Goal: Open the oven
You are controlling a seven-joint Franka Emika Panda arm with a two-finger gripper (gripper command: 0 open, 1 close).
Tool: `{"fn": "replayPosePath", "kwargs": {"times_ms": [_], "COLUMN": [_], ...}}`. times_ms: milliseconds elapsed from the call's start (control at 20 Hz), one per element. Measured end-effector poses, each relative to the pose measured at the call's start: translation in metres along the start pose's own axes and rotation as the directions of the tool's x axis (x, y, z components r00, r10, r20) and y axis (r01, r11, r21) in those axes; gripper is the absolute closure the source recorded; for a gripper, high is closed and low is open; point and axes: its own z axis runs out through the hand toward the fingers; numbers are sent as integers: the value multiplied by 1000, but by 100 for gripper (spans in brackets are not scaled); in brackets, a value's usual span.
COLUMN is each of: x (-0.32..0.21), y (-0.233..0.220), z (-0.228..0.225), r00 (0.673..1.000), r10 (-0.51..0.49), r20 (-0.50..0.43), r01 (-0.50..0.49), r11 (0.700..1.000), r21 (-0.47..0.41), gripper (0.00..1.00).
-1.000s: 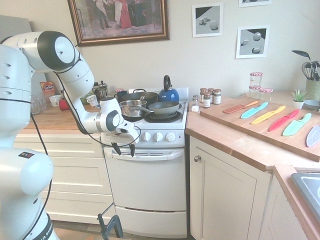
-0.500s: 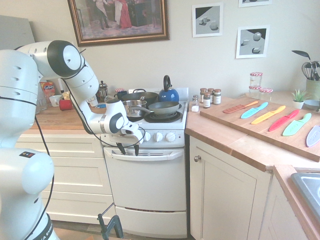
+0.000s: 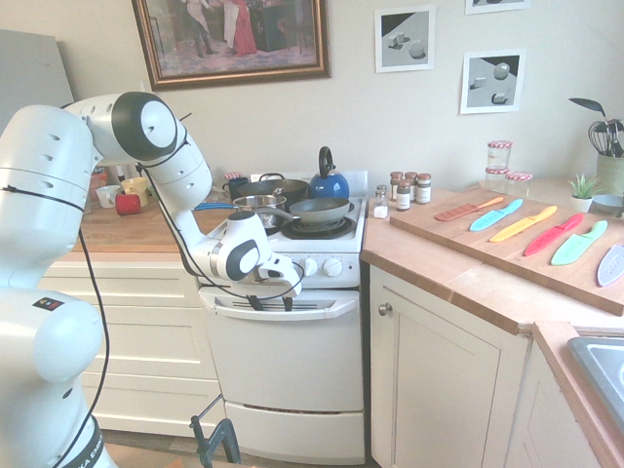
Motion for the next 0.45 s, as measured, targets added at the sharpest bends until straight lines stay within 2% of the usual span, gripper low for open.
{"fn": "replayPosePath", "kwargs": {"times_ms": [100, 300, 450], "x": [-18, -45, -46], "y": [54, 129, 176], "z": [18, 29, 13], "r00": [997, 991, 994], "r10": [-57, -109, 10], "r20": [44, 74, 111], "r01": [60, 115, 5], "r11": [997, 989, 990], "r21": [-53, -89, -140], "gripper": [0, 0, 0]}}
